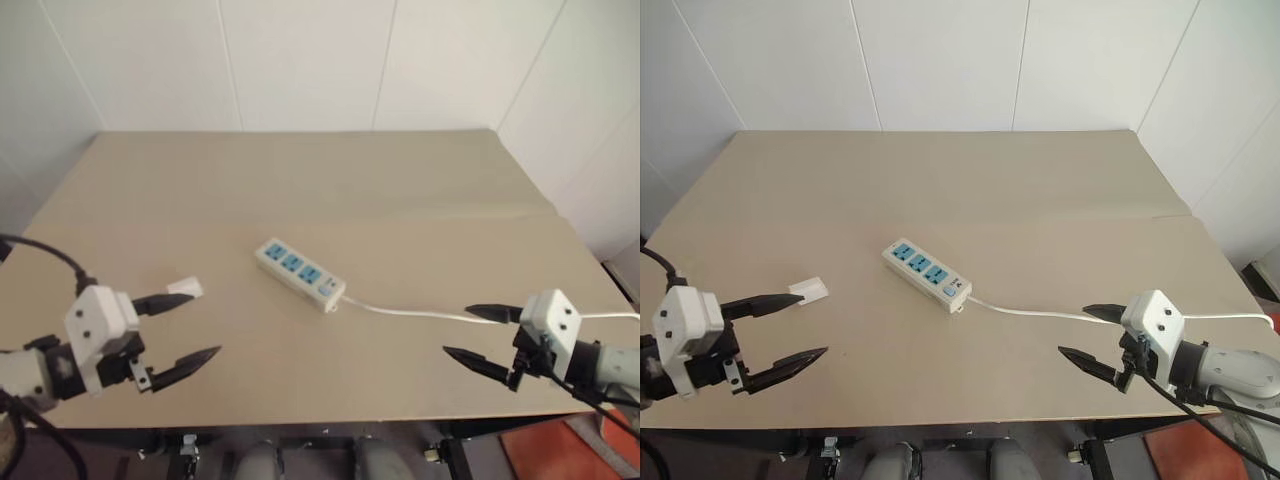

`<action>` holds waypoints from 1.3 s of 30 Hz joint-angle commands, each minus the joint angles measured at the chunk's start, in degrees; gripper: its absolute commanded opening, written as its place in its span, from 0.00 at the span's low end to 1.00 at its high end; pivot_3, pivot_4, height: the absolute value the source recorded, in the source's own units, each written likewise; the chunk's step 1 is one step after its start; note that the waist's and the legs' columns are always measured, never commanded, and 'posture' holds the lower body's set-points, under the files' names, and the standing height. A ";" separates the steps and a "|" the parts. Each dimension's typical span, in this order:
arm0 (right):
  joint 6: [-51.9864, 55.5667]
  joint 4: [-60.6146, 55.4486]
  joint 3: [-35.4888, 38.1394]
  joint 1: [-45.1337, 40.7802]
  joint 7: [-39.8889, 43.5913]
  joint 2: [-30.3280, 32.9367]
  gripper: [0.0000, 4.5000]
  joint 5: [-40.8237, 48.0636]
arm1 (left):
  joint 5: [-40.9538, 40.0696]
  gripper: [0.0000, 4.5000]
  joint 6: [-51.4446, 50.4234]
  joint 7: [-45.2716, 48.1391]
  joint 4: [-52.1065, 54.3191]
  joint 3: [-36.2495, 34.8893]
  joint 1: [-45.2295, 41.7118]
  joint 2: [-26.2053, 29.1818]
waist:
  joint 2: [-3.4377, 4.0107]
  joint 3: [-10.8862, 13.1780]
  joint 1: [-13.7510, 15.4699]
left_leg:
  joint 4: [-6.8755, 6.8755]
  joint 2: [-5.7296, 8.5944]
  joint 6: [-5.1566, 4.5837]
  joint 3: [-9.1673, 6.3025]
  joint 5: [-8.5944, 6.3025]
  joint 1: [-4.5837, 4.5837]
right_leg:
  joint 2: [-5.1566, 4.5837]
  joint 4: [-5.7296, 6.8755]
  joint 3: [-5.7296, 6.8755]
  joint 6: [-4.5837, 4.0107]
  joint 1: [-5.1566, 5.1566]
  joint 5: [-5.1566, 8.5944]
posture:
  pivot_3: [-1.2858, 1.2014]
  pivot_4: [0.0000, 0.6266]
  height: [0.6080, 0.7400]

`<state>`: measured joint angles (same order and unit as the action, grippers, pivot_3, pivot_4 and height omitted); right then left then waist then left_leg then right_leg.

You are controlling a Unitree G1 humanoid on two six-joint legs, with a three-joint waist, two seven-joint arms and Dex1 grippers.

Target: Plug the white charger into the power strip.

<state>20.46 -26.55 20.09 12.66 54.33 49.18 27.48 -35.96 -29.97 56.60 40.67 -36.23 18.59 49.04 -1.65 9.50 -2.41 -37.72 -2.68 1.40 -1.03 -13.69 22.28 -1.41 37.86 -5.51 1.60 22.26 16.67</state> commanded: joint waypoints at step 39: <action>-9.89 23.65 -29.72 -33.55 -14.69 -33.29 1.00 -14.80 | 1.16 1.00 3.87 0.30 -3.03 6.60 -6.25 1.32 | 0.02 0.01 -0.10 | -0.01 -0.01 0.01 -0.05 -0.01 0.05 | -0.02 0.20 0.04 -0.08 0.16 -0.05 | 0.52 0.24 1.00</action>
<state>12.55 -2.98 -9.64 -20.00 40.38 16.48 13.15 -34.78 -27.51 56.91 37.31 -29.45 13.05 49.97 -1.63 9.51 -2.52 -37.73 -2.70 1.41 -1.08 -13.70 22.33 -1.43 38.06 -5.46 1.52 22.43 16.62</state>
